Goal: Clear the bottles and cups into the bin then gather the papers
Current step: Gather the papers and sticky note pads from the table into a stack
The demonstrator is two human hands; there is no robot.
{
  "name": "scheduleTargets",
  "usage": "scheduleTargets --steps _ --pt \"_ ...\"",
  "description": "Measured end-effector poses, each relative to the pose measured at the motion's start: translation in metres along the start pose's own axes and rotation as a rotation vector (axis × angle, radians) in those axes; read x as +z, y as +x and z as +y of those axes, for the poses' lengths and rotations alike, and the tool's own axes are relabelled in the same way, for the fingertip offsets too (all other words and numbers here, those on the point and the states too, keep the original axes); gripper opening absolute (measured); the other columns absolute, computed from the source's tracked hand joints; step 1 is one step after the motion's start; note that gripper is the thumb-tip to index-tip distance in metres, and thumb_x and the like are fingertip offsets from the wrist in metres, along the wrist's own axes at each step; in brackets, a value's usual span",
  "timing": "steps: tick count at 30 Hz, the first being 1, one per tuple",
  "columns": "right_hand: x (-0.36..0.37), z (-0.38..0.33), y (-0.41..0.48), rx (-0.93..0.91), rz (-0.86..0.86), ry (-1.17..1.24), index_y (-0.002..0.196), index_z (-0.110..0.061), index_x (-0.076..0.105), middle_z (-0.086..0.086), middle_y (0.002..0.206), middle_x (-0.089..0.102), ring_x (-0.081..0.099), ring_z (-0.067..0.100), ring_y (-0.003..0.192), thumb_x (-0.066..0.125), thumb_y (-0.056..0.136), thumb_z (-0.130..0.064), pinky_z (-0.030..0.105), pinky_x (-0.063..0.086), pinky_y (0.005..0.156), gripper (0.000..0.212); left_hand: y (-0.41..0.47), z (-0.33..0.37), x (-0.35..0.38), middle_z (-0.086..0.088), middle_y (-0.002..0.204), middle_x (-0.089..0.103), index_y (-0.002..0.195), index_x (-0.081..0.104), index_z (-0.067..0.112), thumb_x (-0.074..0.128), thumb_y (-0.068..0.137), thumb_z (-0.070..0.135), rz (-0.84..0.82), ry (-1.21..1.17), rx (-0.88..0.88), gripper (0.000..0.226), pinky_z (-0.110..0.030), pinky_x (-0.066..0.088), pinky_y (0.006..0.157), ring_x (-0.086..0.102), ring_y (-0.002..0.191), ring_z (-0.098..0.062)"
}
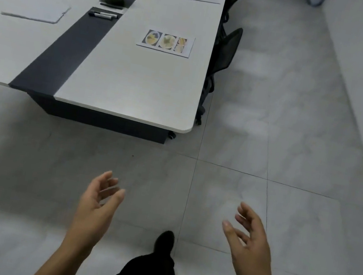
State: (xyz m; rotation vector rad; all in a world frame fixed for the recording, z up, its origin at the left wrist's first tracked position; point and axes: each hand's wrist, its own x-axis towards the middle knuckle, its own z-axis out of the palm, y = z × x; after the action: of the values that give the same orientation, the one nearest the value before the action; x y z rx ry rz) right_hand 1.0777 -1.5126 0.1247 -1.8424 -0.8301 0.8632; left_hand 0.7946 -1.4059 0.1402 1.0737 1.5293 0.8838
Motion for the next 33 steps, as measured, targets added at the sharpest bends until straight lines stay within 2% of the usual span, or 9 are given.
scheduleTargets --steps 2,6,10,13,17,20,24,29,33 --pt "-0.033 -0.019 0.047 0.007 0.076 0.001 0.136 -0.032 0.052 -0.019 0.132 0.058 0.055 -0.008 0.118 0.07 0.09 -0.024 0.022 0.047 0.093 0.05 0.044 0.037 0.048 0.002 0.123 0.062 0.133 0.05 0.025 0.065 0.092 0.012 -0.051 -0.004 0.042 0.046 -0.037 0.051 0.091 0.061 0.115 -0.017" --pt "-0.098 -0.05 0.138 0.01 0.252 0.035 0.136 -0.03 0.053 -0.018 0.13 0.059 0.056 -0.008 0.116 0.068 0.091 -0.025 0.016 0.045 0.087 0.047 0.129 0.121 0.146 0.007 0.125 0.062 0.134 0.051 0.029 0.066 0.093 0.019 -0.19 0.039 0.157 0.045 -0.037 0.052 0.093 0.062 0.114 -0.011" --pt "-0.146 -0.049 0.221 0.04 0.4 0.096 0.137 -0.029 0.051 -0.019 0.13 0.058 0.056 -0.003 0.119 0.066 0.092 -0.026 0.015 0.043 0.084 0.048 0.201 0.186 0.246 0.01 0.126 0.062 0.14 0.047 0.029 0.064 0.094 0.022 -0.298 0.112 0.257 0.049 -0.028 0.052 0.084 0.061 0.114 -0.009" --pt "-0.172 -0.03 0.303 0.086 0.448 0.134 0.136 -0.031 0.051 -0.017 0.132 0.058 0.055 -0.002 0.119 0.067 0.092 -0.026 0.015 0.042 0.085 0.047 0.254 0.21 0.331 0.009 0.127 0.061 0.142 0.046 0.028 0.063 0.094 0.022 -0.323 0.142 0.27 0.051 -0.032 0.052 0.092 0.06 0.114 -0.009" --pt "-0.202 -0.026 0.415 0.104 0.394 0.181 0.135 -0.033 0.05 -0.016 0.133 0.057 0.054 -0.002 0.12 0.068 0.091 -0.025 0.015 0.042 0.085 0.048 0.304 0.236 0.42 0.007 0.127 0.061 0.142 0.047 0.026 0.064 0.094 0.02 -0.298 0.143 0.229 0.051 -0.045 0.05 0.102 0.061 0.115 -0.009" --pt "-0.232 -0.055 0.516 0.073 0.306 0.178 0.135 -0.033 0.051 -0.018 0.132 0.058 0.055 -0.003 0.119 0.069 0.091 -0.025 0.015 0.043 0.085 0.048 0.341 0.279 0.479 0.009 0.126 0.062 0.143 0.047 0.026 0.064 0.093 0.021 -0.265 0.132 0.215 0.052 -0.042 0.051 0.101 0.061 0.114 -0.006" --pt "-0.26 -0.106 0.649 -0.016 0.193 0.135 0.137 -0.03 0.051 -0.017 0.131 0.058 0.056 -0.005 0.118 0.07 0.09 -0.025 0.012 0.045 0.084 0.051 0.403 0.337 0.531 0.007 0.128 0.061 0.143 0.046 0.025 0.064 0.094 0.02 -0.188 0.105 0.245 0.052 -0.031 0.052 0.092 0.061 0.115 -0.008" --pt "-0.268 -0.137 0.792 -0.071 0.076 0.075 0.137 -0.03 0.05 -0.021 0.13 0.057 0.056 -0.01 0.116 0.07 0.09 -0.025 0.005 0.047 0.079 0.052 0.477 0.365 0.586 0.009 0.126 0.063 0.139 0.049 0.027 0.063 0.094 0.016 -0.058 -0.016 0.184 0.049 -0.036 0.05 0.096 0.061 0.117 -0.007" --pt "-0.262 -0.14 0.91 -0.043 0.048 0.04 0.136 -0.033 0.05 -0.018 0.133 0.057 0.056 -0.006 0.118 0.07 0.09 -0.026 0.012 0.045 0.085 0.051 0.559 0.375 0.643 0.007 0.123 0.065 0.133 0.052 0.032 0.065 0.092 0.016 0.023 -0.063 0.105 0.046 -0.042 0.049 0.101 0.062 0.115 -0.006"
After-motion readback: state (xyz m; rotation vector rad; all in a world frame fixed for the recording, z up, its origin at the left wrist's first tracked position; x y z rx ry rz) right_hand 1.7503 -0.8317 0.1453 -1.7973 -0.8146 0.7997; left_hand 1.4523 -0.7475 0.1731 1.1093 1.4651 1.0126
